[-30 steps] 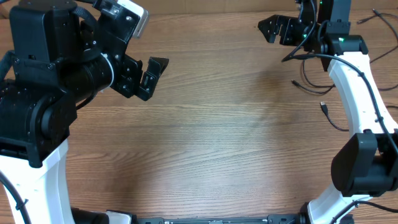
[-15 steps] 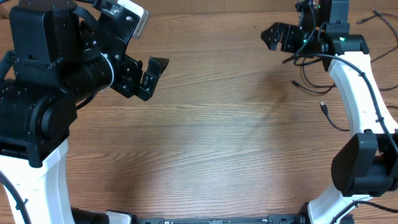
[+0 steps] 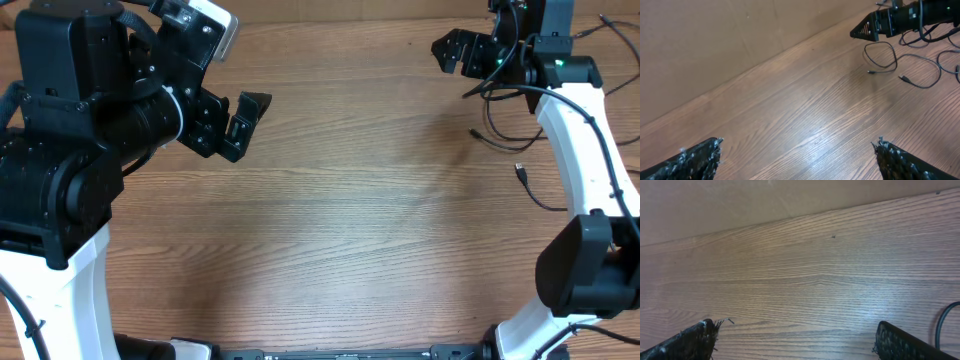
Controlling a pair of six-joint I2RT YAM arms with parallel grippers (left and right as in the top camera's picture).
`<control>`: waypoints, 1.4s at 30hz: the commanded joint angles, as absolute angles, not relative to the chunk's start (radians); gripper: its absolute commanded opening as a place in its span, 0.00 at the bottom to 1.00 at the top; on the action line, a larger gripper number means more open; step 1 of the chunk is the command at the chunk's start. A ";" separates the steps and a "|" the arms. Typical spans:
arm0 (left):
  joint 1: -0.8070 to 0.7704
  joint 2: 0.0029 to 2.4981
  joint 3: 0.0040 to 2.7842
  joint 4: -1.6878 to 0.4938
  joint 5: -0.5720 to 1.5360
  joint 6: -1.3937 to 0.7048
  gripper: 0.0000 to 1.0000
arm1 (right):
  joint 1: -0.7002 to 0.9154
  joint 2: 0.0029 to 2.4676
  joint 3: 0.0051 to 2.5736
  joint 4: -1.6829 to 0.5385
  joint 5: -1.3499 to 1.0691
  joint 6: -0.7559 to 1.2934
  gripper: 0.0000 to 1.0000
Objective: Untangle cables
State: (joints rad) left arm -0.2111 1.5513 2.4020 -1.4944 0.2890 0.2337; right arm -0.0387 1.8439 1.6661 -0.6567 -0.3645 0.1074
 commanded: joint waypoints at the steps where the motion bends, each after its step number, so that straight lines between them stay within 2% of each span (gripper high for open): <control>1: -0.208 1.544 2.417 -1.493 0.304 0.213 0.99 | -0.047 1.681 1.696 -0.695 -0.260 0.102 1.00; 6: -0.208 1.544 2.417 -1.493 0.304 0.213 1.00 | -0.012 1.440 1.668 -0.823 -0.012 0.102 1.00; 10: -0.208 1.544 2.417 -1.493 0.304 0.213 1.00 | -0.014 1.232 1.534 -0.750 0.037 0.102 1.00; 15: -0.208 1.544 2.417 -1.493 0.304 0.213 1.00 | -0.056 0.932 1.114 -0.402 0.011 0.102 1.00; 19: -0.208 1.544 2.417 -1.493 0.304 0.213 1.00 | -0.069 0.651 0.658 0.002 -0.002 0.103 1.00; 23: -0.208 1.544 2.417 -1.493 0.304 0.213 1.00 | -0.069 0.447 0.386 0.203 -0.022 0.103 1.00; 29: -0.208 1.544 2.417 -1.493 0.304 0.213 1.00 | -0.068 0.308 0.252 0.223 -0.027 0.103 1.00; 42: -0.208 1.544 2.417 -1.493 0.304 0.213 1.00 | -0.069 0.183 0.118 0.203 0.019 0.103 1.00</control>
